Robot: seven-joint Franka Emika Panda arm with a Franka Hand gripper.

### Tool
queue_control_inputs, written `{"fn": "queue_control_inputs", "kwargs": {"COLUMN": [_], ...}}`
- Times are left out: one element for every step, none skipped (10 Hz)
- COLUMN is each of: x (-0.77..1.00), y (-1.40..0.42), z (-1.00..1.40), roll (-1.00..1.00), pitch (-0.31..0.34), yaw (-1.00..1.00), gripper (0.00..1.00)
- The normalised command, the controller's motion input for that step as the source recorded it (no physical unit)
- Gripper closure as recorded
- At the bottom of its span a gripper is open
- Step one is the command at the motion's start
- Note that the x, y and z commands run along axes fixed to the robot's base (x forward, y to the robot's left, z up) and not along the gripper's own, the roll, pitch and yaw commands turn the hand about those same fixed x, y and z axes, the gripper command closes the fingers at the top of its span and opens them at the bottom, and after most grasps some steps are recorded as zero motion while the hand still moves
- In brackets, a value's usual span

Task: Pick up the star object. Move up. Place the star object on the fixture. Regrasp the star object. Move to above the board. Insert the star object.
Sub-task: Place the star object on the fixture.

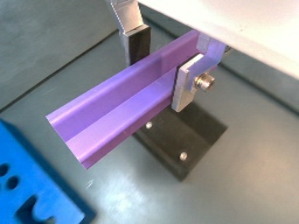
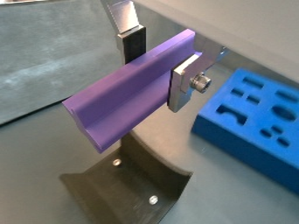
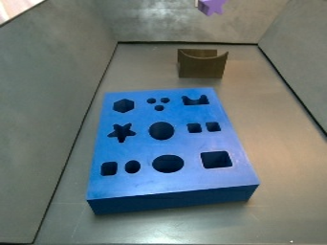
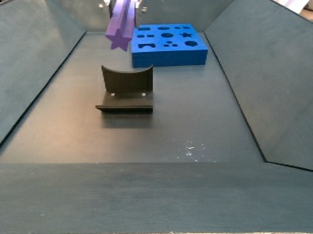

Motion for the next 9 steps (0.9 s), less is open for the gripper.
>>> {"fn": "queue_control_inputs", "kwargs": {"x": [0.02, 0.02, 0.06, 0.07, 0.09, 0.08, 0.08, 0.07, 0.07], "y": [0.07, 0.05, 0.04, 0.04, 0.05, 0.05, 0.05, 0.05, 0.03], "z": [-0.01, -0.01, -0.02, -0.02, -0.02, -0.02, -0.02, -0.02, -0.01], "roll": [-1.00, -1.00, -1.00, -1.00, -0.90, -0.74, -0.63, -0.39, -0.26], "pitch": [0.037, 0.034, 0.046, 0.065, 0.081, 0.075, 0.067, 0.050, 0.036], "yaw": [-0.06, -0.07, -0.08, -0.09, -0.10, -0.10, -0.10, -0.10, -0.10], "gripper": [1.00, 1.00, 1.00, 1.00, 1.00, 1.00, 1.00, 1.00, 1.00]}}
